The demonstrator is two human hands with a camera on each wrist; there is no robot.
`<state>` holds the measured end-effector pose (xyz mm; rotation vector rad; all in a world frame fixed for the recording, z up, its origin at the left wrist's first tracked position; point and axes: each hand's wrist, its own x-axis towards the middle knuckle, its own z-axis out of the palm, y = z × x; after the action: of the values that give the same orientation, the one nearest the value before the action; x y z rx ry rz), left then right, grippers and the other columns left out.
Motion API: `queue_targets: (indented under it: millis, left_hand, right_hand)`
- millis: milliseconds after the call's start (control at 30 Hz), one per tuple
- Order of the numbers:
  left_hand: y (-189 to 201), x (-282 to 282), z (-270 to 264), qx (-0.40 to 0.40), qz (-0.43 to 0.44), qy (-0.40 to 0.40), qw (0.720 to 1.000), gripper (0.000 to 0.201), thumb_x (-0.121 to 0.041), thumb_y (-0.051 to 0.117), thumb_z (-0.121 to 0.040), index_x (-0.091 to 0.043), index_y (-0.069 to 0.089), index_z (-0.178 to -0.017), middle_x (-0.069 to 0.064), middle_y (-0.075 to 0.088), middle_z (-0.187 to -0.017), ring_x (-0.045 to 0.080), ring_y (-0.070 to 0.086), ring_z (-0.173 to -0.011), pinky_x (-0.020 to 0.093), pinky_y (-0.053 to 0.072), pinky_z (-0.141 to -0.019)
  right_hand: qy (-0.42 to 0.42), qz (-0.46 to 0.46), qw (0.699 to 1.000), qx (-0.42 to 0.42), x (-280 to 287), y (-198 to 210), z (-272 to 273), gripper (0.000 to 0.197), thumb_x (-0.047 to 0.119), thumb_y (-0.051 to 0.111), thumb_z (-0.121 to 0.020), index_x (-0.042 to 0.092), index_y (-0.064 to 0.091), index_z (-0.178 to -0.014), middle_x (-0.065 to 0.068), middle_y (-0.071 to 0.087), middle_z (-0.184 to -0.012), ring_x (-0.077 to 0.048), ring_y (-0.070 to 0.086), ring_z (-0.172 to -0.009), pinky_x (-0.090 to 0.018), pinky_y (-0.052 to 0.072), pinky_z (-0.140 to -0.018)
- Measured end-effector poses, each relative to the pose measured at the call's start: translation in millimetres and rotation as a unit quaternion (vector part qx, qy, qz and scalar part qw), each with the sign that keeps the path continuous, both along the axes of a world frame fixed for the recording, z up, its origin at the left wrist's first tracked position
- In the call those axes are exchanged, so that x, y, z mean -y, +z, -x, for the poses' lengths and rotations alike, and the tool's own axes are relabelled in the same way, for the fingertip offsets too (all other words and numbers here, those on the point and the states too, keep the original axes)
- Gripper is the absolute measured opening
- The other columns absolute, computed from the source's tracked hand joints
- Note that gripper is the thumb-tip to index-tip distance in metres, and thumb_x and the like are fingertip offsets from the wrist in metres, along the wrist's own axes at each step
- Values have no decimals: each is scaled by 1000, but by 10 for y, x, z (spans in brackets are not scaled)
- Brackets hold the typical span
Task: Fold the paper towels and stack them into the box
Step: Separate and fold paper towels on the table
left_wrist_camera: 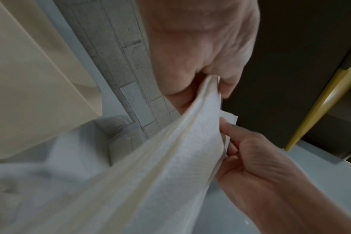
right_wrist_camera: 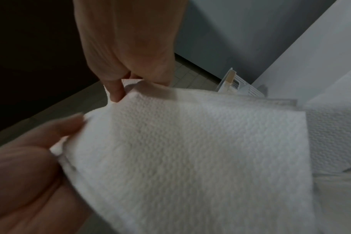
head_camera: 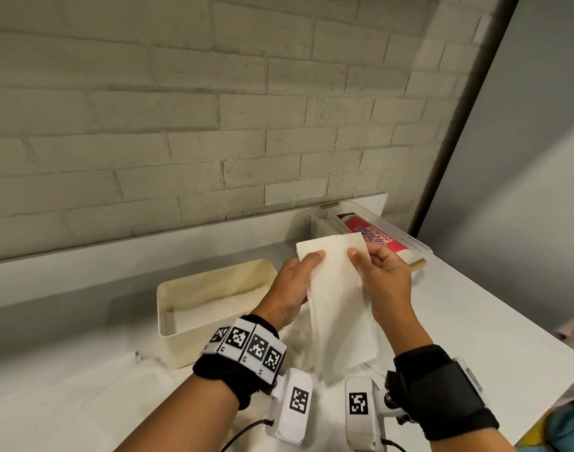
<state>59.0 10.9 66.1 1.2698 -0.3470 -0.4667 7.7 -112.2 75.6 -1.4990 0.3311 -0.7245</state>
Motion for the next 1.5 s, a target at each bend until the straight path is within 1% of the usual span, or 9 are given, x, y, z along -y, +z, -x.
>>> queue_targets:
  millis: [167,333,500,633,867,1067,1333,1400,1500]
  left_hand:
    - [-45,54,-40,47,-78,49,995,14,-19,60,-90,-14,66,-101,9,70,-104,26,67,-97,46,50,-94]
    - [1,-35,-88,130,-167,-6,977,25,-32,55,-92,-15,66,-108,4,70,-103,19,66,-96,39,52,-92]
    - [94,-107,-83,120,-163,-45,978,26,-31,43,-98,-18,64,-95,5,67,-95,21,63,-90,36,48,-87]
    - [44,-153,-48,143,-178,-39,973,29,-44,62,-83,-20,65,-100,0,66,-94,13,60,-85,30,48,-81]
    - [-29,-818,-137,140,-276,-3,951,25,-15,76,-76,-27,62,-93,-4,70,-97,11,66,-86,30,54,-84]
    - [214,-1561,-595,112,-265,176,941,44,-10,76,-76,-14,53,-113,11,62,-112,27,62,-98,40,53,-86]
    - [53,-1866,-745,117,-475,281,825,38,-9,71,-80,-12,39,-101,7,53,-91,20,54,-72,26,44,-57]
    - [-29,-1870,-752,138,-548,227,793,29,-7,67,-82,-12,40,-94,7,54,-86,19,53,-68,23,42,-52]
    - [-146,-1787,-810,186,-686,98,697,16,-10,59,-87,-9,57,-103,7,63,-110,22,60,-100,24,48,-80]
  right_hand:
    - [-41,65,994,-72,-11,-17,-28,18,18,69,-83,29,59,-93,9,64,-98,-11,59,-90,-27,51,-82]
    - [25,395,909,-131,93,272,-26,83,22,78,-73,28,31,-142,7,38,-144,-16,30,-133,-34,29,-108]
    - [200,450,849,-193,85,565,-27,43,16,71,-80,27,59,-120,19,57,-97,-2,54,-95,-2,39,-74]
    - [162,447,864,-166,25,570,-79,14,13,68,-82,24,68,-91,16,59,-80,-2,55,-76,-2,40,-61]
    - [55,217,972,-73,132,542,-219,29,7,71,-77,28,51,-74,4,56,-74,-13,53,-67,-27,45,-62]
    - [66,210,971,-96,-199,279,-680,35,-6,60,-81,22,51,-63,5,53,-64,-8,48,-60,-24,41,-62]
    - [205,427,818,-327,-775,-48,-1219,28,5,47,-90,6,68,-110,-7,63,-119,-21,57,-113,-22,44,-95]
    - [253,498,739,-378,-867,-101,-1285,25,10,51,-89,5,66,-108,-9,63,-113,-23,57,-109,-24,47,-79]
    - [271,616,598,-436,-1018,-164,-1318,13,20,61,-86,8,64,-91,-2,61,-92,-16,53,-80,-17,31,-49]
